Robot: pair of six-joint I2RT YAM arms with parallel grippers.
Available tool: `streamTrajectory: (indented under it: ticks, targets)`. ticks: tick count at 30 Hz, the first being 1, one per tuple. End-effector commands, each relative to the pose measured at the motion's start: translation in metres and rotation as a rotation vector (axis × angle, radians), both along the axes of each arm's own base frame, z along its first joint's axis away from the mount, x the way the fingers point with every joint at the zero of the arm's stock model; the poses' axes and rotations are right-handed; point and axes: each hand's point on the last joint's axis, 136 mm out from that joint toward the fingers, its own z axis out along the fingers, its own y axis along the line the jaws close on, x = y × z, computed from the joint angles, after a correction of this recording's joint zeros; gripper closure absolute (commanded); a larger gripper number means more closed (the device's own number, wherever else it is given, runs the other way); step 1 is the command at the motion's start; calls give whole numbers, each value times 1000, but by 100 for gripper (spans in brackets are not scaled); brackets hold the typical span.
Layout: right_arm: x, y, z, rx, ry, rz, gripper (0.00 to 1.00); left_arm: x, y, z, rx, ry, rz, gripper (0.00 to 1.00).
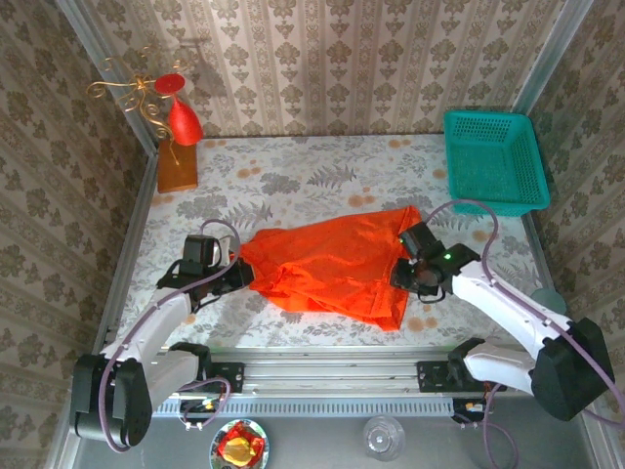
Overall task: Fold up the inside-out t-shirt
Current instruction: Flatten out the T-shirt at the center of the table.
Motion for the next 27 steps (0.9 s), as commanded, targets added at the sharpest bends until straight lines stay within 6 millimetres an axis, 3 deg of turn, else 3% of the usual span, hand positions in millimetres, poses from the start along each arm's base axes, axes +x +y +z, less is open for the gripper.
streamTrajectory:
  ticks: [1, 8, 13, 20, 27]
  targets:
    - [4, -3, 4, -146, -31, -42, 65, -1, -1, 2, 6, -24, -17, 100]
    - [24, 9, -9, -367, 7, -53, 61, 1, -2, 5, -5, -33, -15, 100]
    - [35, 16, -20, -431, 16, -54, 57, 1, -2, 4, -7, -35, -13, 100]
    - [31, 15, -37, -458, 61, -47, 58, 1, -1, 3, -1, -34, -14, 100]
    - [23, -1, -23, -485, 40, -60, 69, 2, -1, 3, -2, -33, -18, 100]
